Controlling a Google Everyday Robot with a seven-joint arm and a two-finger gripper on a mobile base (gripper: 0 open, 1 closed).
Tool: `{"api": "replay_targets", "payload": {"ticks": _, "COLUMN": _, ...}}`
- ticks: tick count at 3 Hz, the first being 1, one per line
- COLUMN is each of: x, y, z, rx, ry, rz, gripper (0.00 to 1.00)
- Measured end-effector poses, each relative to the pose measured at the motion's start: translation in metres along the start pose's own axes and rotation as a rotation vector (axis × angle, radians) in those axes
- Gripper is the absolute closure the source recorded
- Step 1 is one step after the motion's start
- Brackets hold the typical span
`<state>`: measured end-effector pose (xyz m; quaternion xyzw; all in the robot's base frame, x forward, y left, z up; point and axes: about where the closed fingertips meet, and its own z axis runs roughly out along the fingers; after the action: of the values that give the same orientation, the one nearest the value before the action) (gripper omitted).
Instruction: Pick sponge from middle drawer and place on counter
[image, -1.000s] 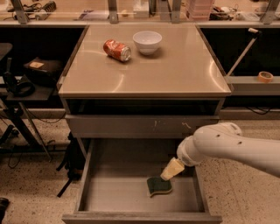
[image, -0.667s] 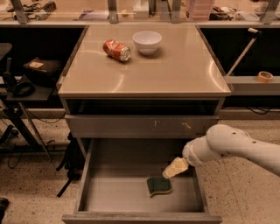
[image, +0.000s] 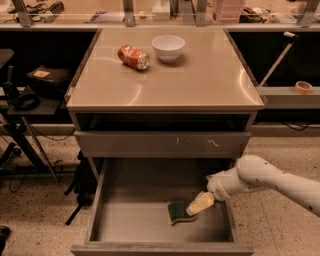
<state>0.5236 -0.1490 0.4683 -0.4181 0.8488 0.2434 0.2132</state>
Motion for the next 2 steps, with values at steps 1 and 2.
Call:
{"api": "replay_targets", "payload": {"ticks": 1, "x": 0.0269, "y": 0.0369, "z": 0.0342, "rx": 0.105, "ry": -0.041, "rz": -0.027, "gripper": 0.0}}
{"api": "replay_targets", "payload": {"ticks": 2, "x": 0.0269, "y": 0.037, "z": 0.0342, "rx": 0.104, "ry": -0.04, "rz": -0.027, "gripper": 0.0}}
